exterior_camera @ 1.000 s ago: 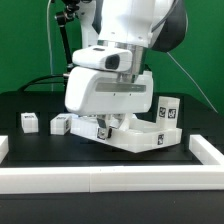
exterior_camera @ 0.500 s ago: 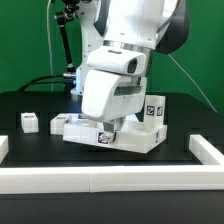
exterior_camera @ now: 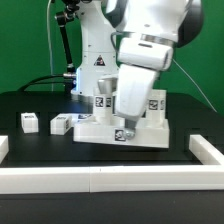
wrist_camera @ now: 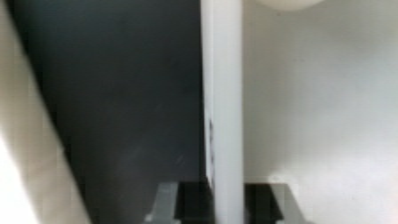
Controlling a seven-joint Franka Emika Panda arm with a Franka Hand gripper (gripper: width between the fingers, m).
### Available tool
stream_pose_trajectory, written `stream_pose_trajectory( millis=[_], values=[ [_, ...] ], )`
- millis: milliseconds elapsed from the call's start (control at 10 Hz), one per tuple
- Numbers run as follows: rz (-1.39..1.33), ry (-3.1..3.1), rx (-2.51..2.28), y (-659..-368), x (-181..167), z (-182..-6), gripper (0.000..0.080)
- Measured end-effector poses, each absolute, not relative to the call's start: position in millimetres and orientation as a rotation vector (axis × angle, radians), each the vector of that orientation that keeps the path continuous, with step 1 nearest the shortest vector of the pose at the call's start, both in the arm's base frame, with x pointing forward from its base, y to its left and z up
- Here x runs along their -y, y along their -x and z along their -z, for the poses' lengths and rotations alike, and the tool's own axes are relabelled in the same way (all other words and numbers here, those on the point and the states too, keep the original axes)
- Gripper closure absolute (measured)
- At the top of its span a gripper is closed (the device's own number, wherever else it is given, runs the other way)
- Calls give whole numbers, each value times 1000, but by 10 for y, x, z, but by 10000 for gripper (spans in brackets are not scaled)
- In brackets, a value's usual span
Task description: Assemble square table
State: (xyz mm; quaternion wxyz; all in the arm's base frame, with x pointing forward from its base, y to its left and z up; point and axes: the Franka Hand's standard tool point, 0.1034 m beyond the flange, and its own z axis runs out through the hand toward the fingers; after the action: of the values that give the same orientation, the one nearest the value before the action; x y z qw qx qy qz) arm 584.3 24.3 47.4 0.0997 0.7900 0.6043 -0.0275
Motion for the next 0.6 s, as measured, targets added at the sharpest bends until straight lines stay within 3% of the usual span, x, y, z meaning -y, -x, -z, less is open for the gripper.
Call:
stream_pose_trajectory(
  millis=[200,600],
  values=[
    [61,-2290,-1838,-6012,-350,-422,737],
    [67,-2306,-1821,-5987,-317,-400,737]
  ],
)
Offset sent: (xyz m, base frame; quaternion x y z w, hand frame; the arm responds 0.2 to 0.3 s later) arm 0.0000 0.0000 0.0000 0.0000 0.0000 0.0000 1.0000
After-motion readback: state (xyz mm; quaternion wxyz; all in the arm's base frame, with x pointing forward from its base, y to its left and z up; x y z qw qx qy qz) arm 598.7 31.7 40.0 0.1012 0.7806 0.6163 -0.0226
